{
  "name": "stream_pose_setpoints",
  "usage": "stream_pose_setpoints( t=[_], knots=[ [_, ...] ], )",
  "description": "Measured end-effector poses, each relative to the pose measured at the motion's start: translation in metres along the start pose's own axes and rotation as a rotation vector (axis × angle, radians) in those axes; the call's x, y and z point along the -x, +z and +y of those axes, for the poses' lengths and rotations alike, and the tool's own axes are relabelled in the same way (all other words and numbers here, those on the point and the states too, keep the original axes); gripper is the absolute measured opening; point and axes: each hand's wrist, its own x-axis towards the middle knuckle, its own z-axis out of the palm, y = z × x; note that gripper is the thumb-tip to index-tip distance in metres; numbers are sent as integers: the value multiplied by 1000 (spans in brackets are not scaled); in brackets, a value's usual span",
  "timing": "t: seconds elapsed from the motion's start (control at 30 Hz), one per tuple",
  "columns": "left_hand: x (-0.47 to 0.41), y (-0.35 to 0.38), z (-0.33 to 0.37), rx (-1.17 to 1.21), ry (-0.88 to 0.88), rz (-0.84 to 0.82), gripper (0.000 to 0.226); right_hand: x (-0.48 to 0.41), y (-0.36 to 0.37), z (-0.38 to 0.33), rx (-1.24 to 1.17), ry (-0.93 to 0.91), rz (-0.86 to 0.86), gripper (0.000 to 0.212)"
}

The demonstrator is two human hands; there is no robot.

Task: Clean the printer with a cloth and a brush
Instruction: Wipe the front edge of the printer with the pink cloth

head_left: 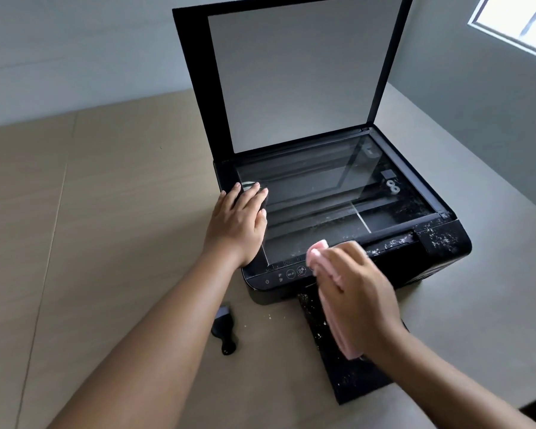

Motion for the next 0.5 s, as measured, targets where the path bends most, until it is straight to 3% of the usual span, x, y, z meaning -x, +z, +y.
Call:
stream_pose_setpoints(
  t=[0.07, 0.2, 0.33, 0.5],
  knots=[
    [-2, 1, -1, -1, 7, 4, 46, -8, -1, 9, 43, 67, 7, 8],
    [-3, 1, -1, -1, 20, 18, 47, -12, 0, 3, 57, -94, -154, 12],
    [-3, 1, 0, 8, 10, 15, 45, -23, -4, 10, 45, 12, -72, 14],
    [-2, 0, 1, 13, -3, 11, 46, -21, -1, 1, 51, -75, -180, 6]
  ],
)
